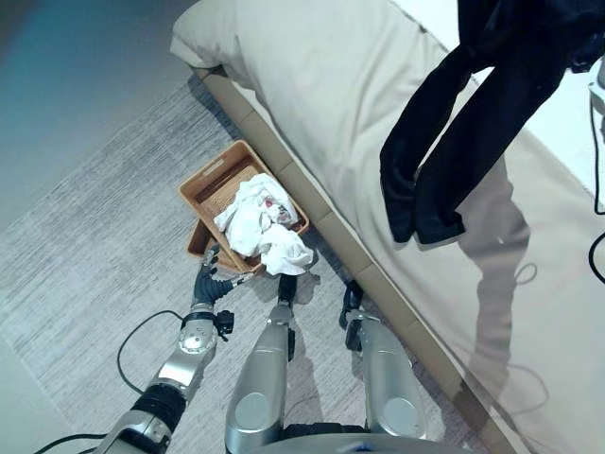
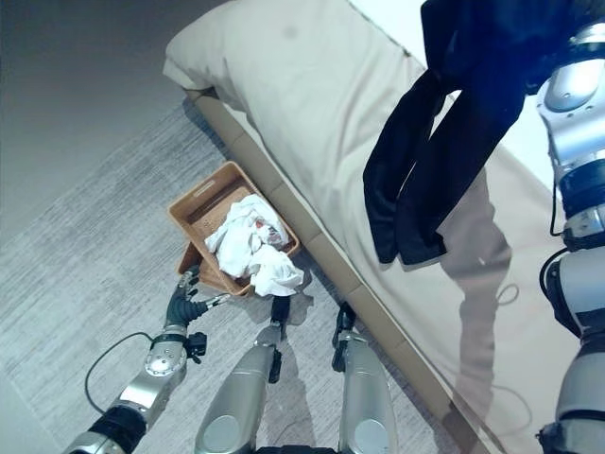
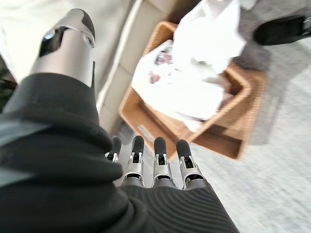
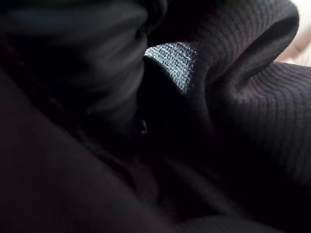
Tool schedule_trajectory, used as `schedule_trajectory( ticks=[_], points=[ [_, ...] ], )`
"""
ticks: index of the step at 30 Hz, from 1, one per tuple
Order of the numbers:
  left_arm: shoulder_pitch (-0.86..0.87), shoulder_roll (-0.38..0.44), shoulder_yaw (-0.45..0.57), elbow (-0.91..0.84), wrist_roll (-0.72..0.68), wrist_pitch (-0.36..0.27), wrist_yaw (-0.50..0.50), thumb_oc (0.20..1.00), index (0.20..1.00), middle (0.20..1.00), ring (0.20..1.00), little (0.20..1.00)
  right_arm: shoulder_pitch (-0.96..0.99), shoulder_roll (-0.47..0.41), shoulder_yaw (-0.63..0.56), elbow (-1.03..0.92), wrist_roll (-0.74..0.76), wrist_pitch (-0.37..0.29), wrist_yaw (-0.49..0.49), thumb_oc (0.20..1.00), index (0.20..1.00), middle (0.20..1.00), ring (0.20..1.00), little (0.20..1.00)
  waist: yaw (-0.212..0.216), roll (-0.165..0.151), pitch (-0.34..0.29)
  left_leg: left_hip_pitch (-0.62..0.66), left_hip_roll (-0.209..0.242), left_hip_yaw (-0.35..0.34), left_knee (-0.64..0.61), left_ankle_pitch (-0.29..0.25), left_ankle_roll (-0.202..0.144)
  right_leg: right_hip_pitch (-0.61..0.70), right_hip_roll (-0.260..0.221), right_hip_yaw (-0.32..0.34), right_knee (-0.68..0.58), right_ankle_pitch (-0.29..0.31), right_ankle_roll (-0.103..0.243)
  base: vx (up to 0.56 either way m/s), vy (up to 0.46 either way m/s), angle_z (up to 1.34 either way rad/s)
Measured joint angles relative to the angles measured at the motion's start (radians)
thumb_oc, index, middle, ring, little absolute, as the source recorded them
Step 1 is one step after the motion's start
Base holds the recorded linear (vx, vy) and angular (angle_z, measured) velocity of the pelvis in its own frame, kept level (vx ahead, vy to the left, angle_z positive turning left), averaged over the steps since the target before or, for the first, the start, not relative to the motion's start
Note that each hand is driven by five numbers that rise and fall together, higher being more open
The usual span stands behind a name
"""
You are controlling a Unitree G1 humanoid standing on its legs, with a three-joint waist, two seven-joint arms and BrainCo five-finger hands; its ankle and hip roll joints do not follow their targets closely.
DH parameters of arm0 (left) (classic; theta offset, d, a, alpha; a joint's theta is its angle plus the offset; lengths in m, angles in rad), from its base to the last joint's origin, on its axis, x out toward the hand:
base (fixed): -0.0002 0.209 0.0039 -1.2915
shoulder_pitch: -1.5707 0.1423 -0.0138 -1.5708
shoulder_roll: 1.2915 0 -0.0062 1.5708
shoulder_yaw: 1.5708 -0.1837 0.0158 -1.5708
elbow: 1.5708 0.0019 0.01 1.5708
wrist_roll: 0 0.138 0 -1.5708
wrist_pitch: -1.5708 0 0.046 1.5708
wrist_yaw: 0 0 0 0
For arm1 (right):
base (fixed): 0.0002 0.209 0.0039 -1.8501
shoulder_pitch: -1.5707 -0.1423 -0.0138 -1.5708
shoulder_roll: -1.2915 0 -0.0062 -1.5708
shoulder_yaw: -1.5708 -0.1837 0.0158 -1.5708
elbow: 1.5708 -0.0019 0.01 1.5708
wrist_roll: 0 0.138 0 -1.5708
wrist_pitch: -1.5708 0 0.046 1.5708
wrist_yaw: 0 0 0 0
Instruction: Pick up clothes into the bucket
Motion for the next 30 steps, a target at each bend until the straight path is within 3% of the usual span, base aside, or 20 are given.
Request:
schedule_trajectory(
  ticks=[2, 5, 11, 12, 19, 26, 30],
  points=[
    [0.008, 0.001, 0.009, -0.014, 0.0, 0.008, -0.017, 1.0, 1.0, 1.0, 1.0, 1.0, 0.024, -0.011, -0.037, -0.035, -0.002, 0.0, 0.001, 0.2, 0.2, 0.2, 0.2, 0.2, 0.004, 0.001, -0.002, 0.068, 0.01, 0.022, -0.015, -0.009, 0.005, 0.074, 0.014, 0.009, -0.05, 0.017, -0.005, 0.09, 0.026, -0.19],
    [0.055, 0.026, 0.001, -0.094, -0.002, 0.011, -0.057, 1.0, 1.0, 1.0, 1.0, 1.0, 0.079, -0.015, -0.064, -0.106, -0.003, -0.017, 0.0, 0.2, 0.2, 0.2, 0.2, 0.2, -0.004, 0.006, -0.09, 0.122, 0.02, 0.038, -0.056, -0.016, 0.002, 0.137, 0.032, 0.017, -0.126, 0.039, 0.004, 0.1, 0.028, -0.22],
    [0.017, 0.112, -0.029, -0.276, -0.026, -0.003, -0.195, 1.0, 1.0, 1.0, 1.0, 1.0, 0.083, -0.001, -0.058, -0.154, 0.001, -0.022, 0.041, 0.2, 0.2, 0.2, 0.2, 0.2, -0.029, 0.013, -0.183, 0.205, 0.032, 0.063, -0.099, -0.016, 0.002, 0.255, 0.053, 0.026, -0.258, 0.083, 0.01, 0.1, 0.013, -0.14],
    [0.006, 0.165, -0.036, -0.391, -0.069, 0.039, -0.231, 1.0, 1.0, 1.0, 1.0, 1.0, 0.087, -0.011, -0.052, -0.179, 0.007, -0.019, 0.073, 0.2, 0.2, 0.2, 0.2, 0.2, -0.029, 0.012, -0.186, 0.24, 0.038, 0.08, -0.119, -0.019, -0.002, 0.292, 0.065, 0.041, -0.294, 0.099, 0.011, 0.08, -0.007, -0.25],
    [-0.222, 0.275, -0.041, -0.601, -0.202, 0.044, -0.326, 1.0, 1.0, 1.0, 1.0, 1.0, 0.183, -0.014, 0.034, -0.358, 0.085, -0.016, 0.245, 0.2, 0.2, 0.2, 0.2, 0.2, -0.053, 0.016, -0.279, 0.365, 0.054, 0.102, -0.163, -0.035, -0.022, 0.426, 0.087, 0.058, -0.379, 0.109, 0.016, 0.08, -0.018, -0.11],
    [-0.549, 0.325, -0.263, -0.635, -0.282, 0.062, -0.374, 1.0, 1.0, 1.0, 1.0, 1.0, 0.207, -0.053, 0.214, -0.5, 0.138, 0.001, 0.395, 0.2, 0.2, 0.2, 0.2, 0.2, -0.072, 0.018, -0.33, 0.394, 0.065, 0.105, -0.163, -0.04, -0.026, 0.451, 0.1, 0.068, -0.379, 0.106, 0.011, 0.03, -0.012, -0.05],
    [-0.64, 0.331, -0.35, -0.626, -0.297, 0.064, -0.379, 1.0, 1.0, 1.0, 1.0, 1.0, 0.206, -0.068, 0.318, -0.544, 0.138, 0.012, 0.463, 0.2, 0.2, 0.2, 0.2, 0.2, -0.078, 0.023, -0.347, 0.409, 0.068, 0.105, -0.162, -0.041, -0.028, 0.466, 0.102, 0.066, -0.379, 0.103, 0.007, 0.01, -0.002, 0.0]
  ],
)
